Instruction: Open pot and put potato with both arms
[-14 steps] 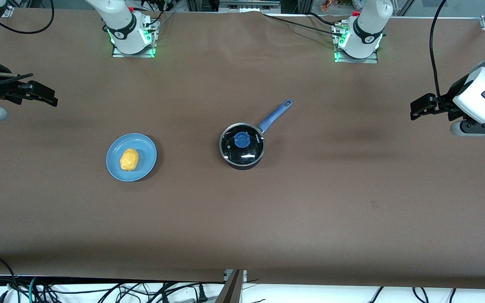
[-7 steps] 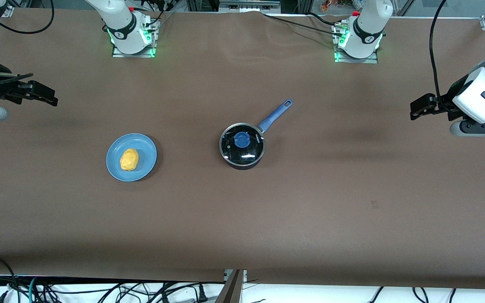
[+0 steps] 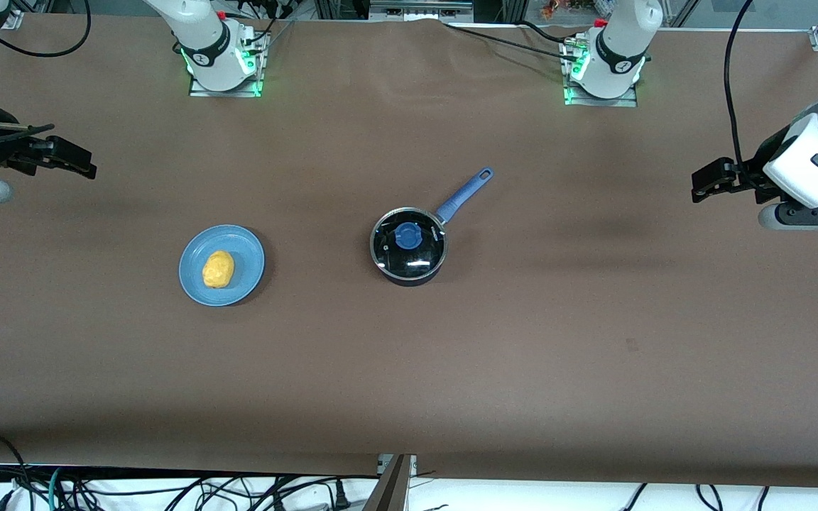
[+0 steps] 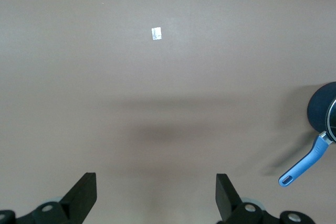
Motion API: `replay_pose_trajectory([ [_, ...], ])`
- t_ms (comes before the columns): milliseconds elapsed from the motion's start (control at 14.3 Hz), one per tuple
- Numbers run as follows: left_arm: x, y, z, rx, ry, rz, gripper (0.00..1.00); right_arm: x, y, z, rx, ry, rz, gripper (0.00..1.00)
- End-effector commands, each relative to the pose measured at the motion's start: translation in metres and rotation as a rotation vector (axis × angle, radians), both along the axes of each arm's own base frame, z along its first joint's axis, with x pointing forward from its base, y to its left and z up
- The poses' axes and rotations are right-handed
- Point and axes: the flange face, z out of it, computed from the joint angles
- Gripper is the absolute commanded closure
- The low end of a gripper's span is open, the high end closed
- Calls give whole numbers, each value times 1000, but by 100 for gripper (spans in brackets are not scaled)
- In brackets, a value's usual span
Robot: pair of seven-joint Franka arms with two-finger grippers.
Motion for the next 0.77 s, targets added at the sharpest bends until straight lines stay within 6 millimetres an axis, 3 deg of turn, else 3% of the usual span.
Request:
replay_pose_trajectory([
  [0,-4,-1,2,-9,-1,9,0,-6,-2,1,-2,10,1,0],
  [701,-4,-5,2,-9,-1,2,0,-6,-2,0,-2,15,1,0],
])
